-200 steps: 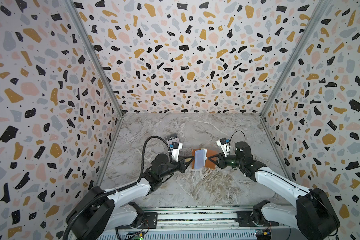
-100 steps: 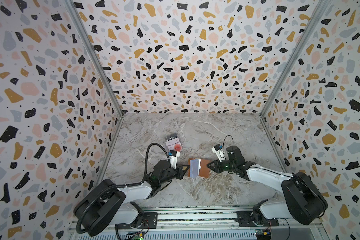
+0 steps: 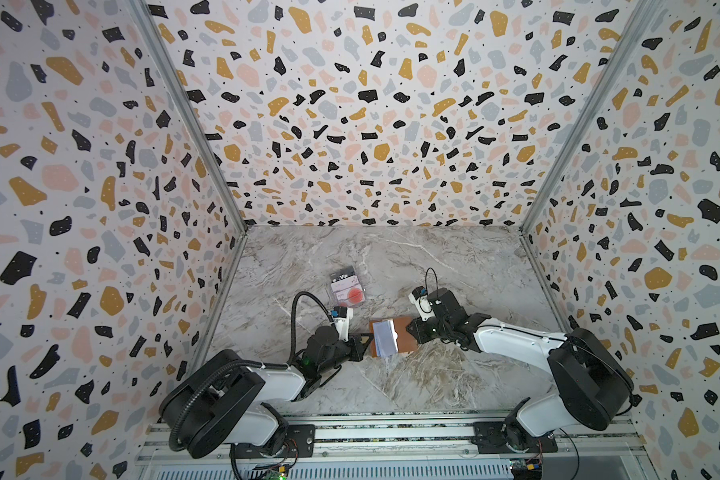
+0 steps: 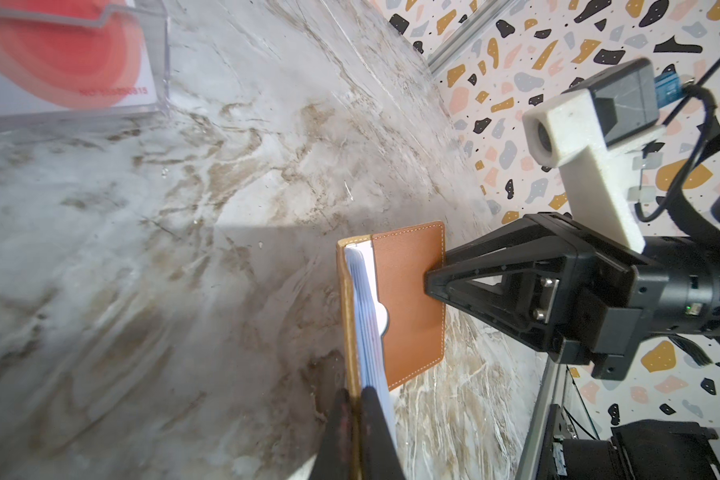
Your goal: Take the credit cards out of the card holder
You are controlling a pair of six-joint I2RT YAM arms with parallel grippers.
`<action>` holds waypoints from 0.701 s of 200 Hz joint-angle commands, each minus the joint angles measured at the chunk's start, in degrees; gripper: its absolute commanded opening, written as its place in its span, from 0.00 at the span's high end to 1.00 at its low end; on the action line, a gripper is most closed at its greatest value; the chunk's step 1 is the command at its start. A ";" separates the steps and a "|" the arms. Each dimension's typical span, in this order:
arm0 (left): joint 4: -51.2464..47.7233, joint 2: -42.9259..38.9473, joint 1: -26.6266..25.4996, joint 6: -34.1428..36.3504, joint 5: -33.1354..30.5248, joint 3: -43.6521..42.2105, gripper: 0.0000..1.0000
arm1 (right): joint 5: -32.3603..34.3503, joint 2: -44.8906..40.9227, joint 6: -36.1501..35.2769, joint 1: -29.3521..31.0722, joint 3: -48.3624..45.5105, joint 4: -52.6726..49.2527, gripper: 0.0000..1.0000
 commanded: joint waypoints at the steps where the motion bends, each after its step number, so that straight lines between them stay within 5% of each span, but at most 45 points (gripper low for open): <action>1: -0.07 0.56 0.23 0.88 -2.78 -0.53 1.00 | 2.93 1.05 -0.79 0.49 1.44 -2.43 0.79; 72: -2.80 4.80 0.29 2.82 -6.36 -0.68 0.93 | 5.03 5.51 -0.84 1.84 2.67 -1.70 0.79; 140: -12.47 2.18 0.23 5.58 -12.15 0.57 0.69 | 5.00 6.37 -0.80 2.36 1.53 -0.61 0.79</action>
